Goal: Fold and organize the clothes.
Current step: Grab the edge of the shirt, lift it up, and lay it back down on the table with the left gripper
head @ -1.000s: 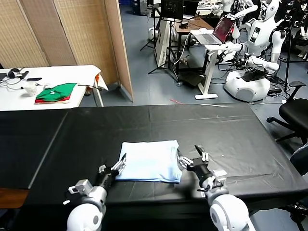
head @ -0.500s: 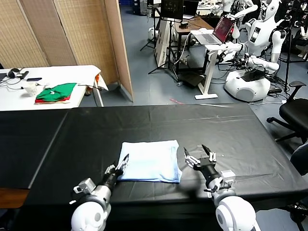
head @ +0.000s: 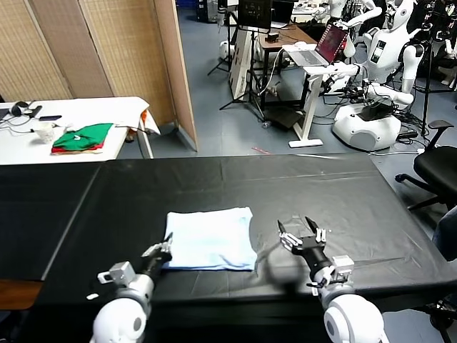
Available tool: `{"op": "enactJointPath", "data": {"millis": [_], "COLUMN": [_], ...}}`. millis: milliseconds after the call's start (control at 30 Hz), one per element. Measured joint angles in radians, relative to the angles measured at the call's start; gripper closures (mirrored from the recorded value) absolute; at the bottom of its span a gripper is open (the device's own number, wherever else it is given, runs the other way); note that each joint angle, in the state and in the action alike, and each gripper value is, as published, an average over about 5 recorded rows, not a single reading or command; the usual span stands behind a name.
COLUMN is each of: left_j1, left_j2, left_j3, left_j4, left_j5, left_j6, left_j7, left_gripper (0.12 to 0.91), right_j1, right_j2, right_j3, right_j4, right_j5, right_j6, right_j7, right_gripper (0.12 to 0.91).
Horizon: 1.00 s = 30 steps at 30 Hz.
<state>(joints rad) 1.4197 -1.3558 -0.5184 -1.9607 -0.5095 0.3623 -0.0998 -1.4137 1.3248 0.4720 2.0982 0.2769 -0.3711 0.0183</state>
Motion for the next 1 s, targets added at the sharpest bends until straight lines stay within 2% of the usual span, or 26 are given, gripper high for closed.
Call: {"op": "enactJointPath", "data": {"millis": [133, 300, 533, 667, 767, 833, 1000], "left_j1": [0.023, 0.066, 0.147, 0.211, 0.237, 0.238, 0.206], "left_j2": [0.092, 0.239, 0.453, 0.54, 0.561, 0.55, 0.464], "left_j3": [-0.04, -0.124, -0.308, -0.424, -0.467, -0.464, -0.354], "left_j4": [-0.044, -0.09, -0.131, -0.163, -0.195, -0.222, -0.295], "left_j5": [0.072, 0.067, 0.043, 0.044, 0.032, 0.009, -0.099], "left_j6": [0.008, 0.009, 0.015, 0.013, 0.019, 0.028, 0.05], "left_j7": [-0.007, -0.007, -0.007, -0.009, -0.02, -0.029, -0.051], "left_gripper": [0.855, 0.855, 0.855, 0.855, 0.855, 0.855, 0.855], "right_j1": [0.004, 0.014, 0.019, 0.013, 0.005, -0.003, -0.023], "right_j2": [-0.002, 0.01, 0.024, 0.028, 0.032, 0.035, 0.043], "right_j3": [0.0, -0.012, -0.025, -0.029, -0.031, -0.029, -0.018], "right_j4": [-0.012, -0.029, -0.042, -0.048, -0.052, -0.051, -0.041], "right_j5": [0.0, -0.007, -0.015, -0.016, -0.022, -0.027, -0.043], "right_j6": [0.0, 0.002, 0.007, 0.013, 0.019, 0.02, 0.021], "right_j7": [0.0, -0.001, -0.002, -0.003, -0.003, -0.003, -0.003], "right_gripper": [0.118, 0.118, 0.118, 0.118, 0.118, 0.118, 0.118]}}
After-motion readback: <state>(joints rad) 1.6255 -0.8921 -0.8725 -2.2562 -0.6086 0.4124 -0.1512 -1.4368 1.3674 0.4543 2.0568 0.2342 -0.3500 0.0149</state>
